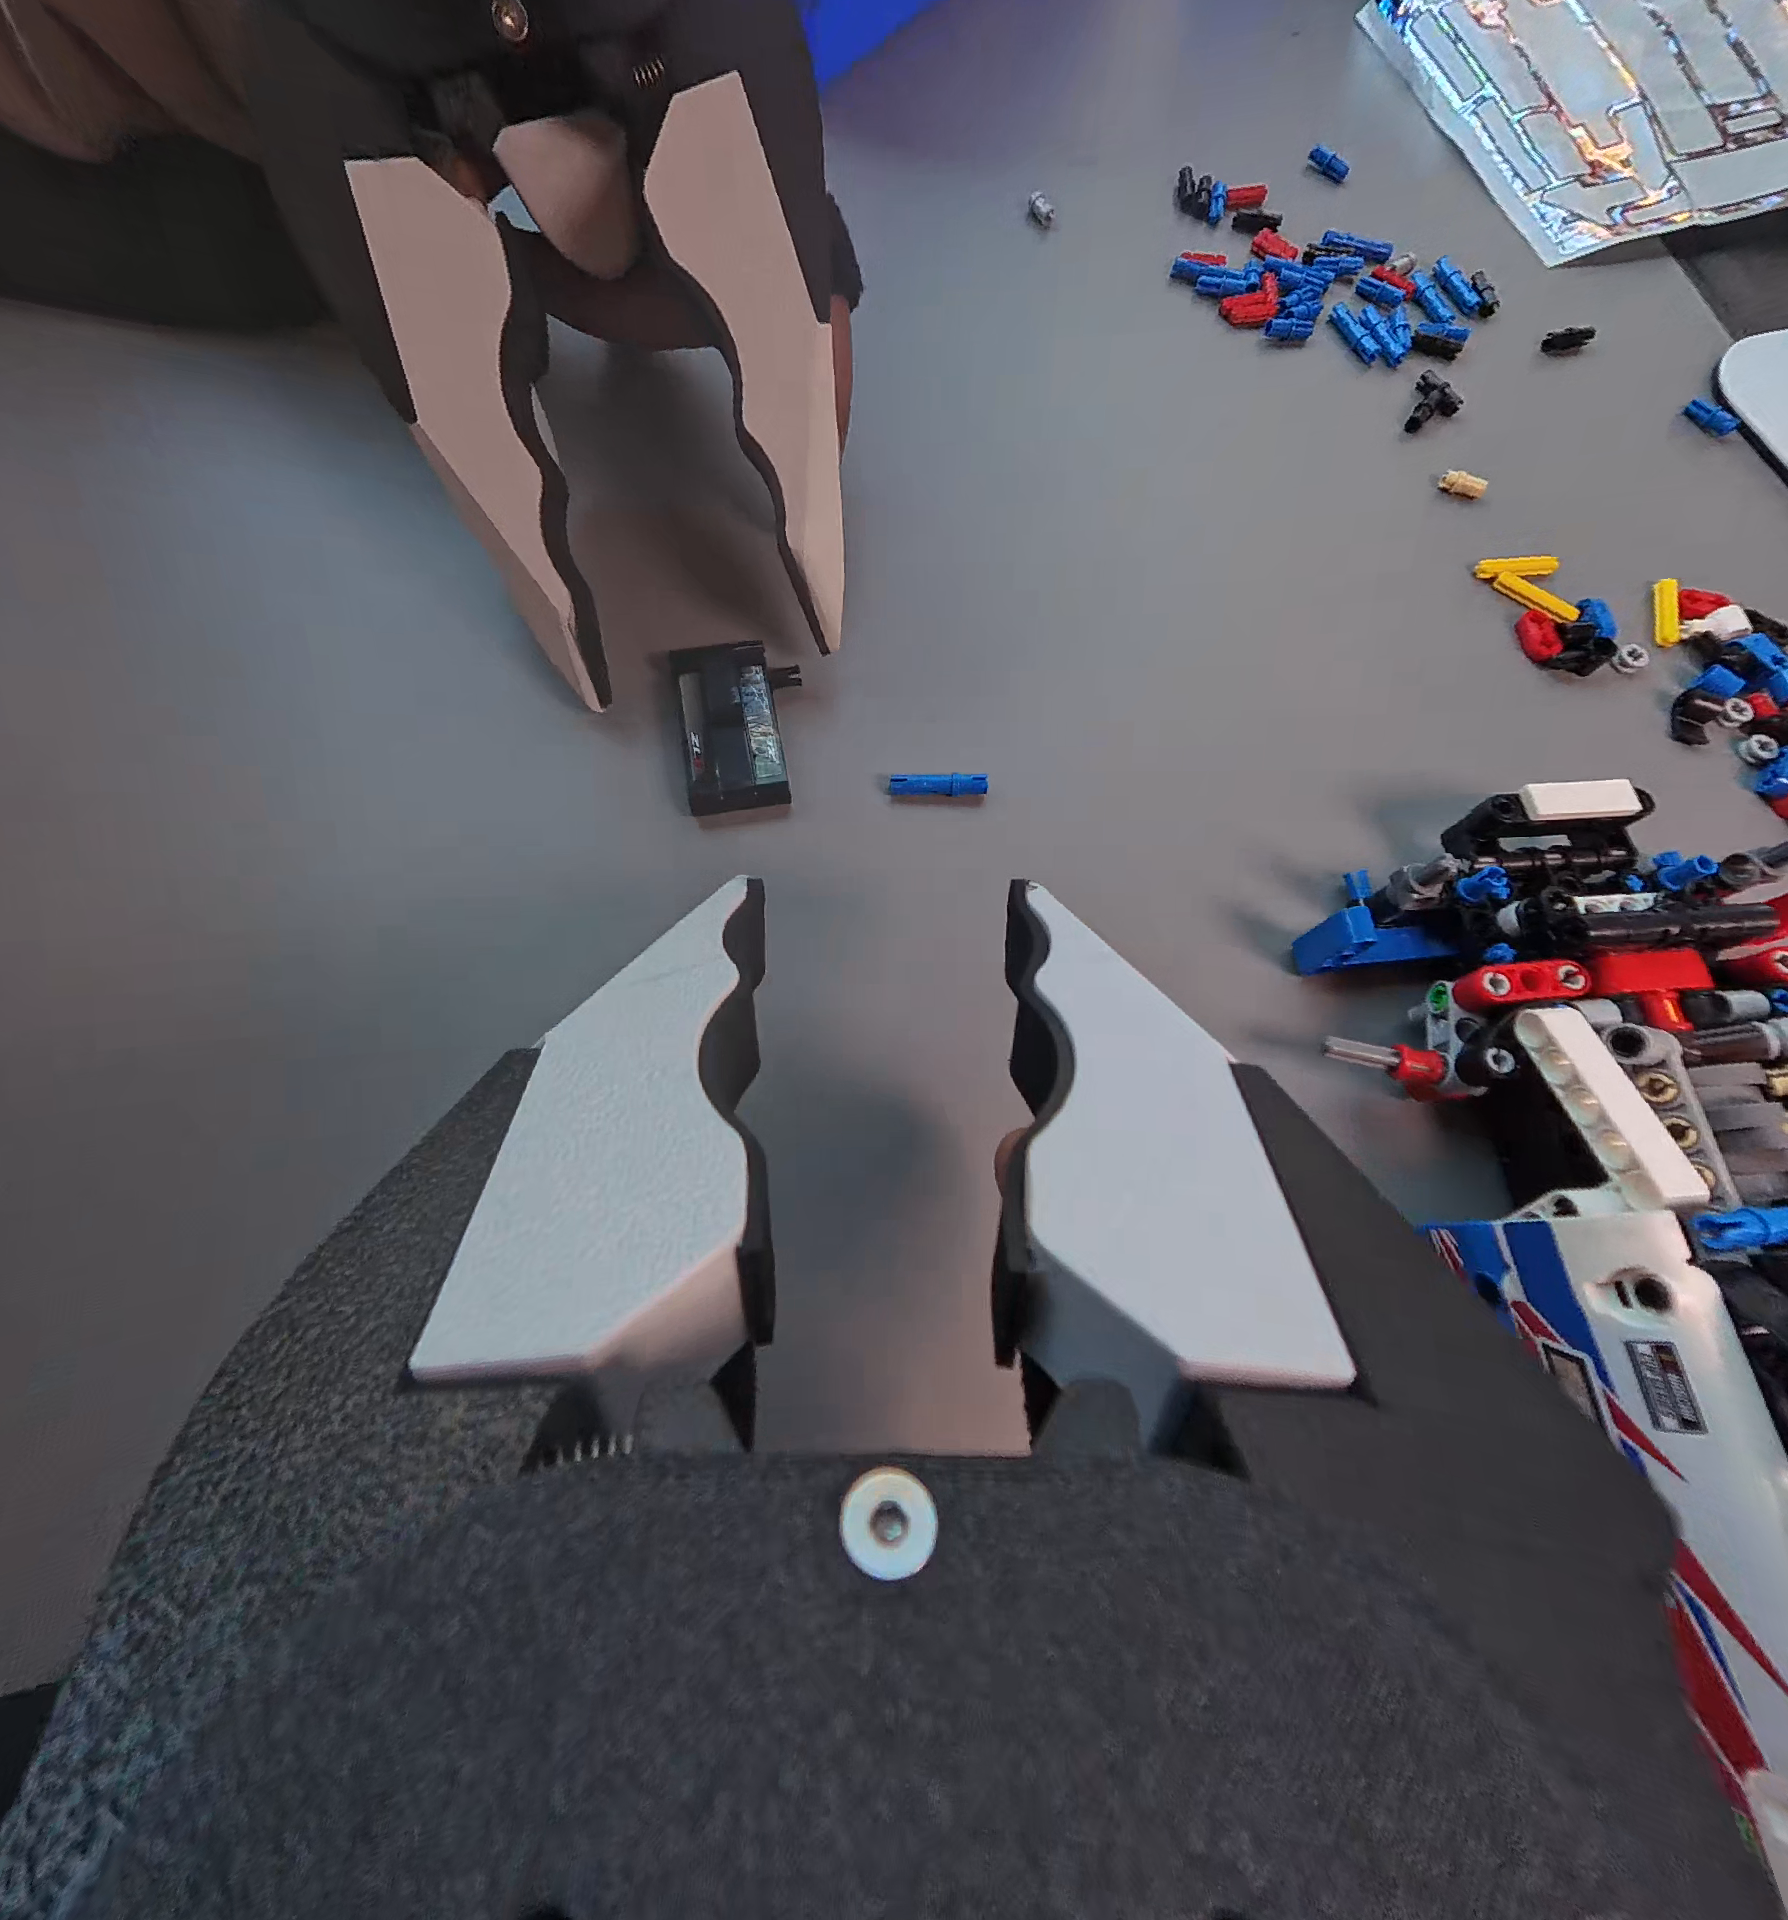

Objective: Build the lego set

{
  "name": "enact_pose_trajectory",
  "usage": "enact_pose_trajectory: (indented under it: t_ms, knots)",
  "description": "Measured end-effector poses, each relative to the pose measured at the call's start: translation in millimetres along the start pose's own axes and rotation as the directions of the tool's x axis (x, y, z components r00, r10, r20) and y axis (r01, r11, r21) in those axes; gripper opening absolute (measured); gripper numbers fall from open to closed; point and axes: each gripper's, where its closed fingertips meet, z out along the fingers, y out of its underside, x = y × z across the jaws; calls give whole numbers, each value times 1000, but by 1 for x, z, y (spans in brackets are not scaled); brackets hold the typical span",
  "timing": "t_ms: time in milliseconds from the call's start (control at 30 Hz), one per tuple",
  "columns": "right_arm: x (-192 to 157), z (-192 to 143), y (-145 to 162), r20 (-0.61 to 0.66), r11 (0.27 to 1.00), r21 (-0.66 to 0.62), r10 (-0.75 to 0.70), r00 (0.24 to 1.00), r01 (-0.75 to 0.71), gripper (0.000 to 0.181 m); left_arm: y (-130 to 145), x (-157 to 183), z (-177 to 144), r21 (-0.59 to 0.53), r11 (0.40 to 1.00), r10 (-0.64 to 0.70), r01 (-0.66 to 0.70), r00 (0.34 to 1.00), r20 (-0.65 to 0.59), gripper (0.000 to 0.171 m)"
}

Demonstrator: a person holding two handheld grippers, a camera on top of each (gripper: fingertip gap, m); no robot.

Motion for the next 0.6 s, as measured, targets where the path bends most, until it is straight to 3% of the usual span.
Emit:
enact_pose_trajectory:
  t_ms: [167, 600]
  knots:
    - [1, 3, 4, 5, 1000, 5, 20, 1000, -20, 44, 1, 1, 1, -10, 1000, -11, 11, 1000, -1, 31]
    - [2, 6, 10, -2, 999, 7, 49, 999, -49, 44, 9, -32, -9, -32, 992, -114, 121, 979, 170, 30]
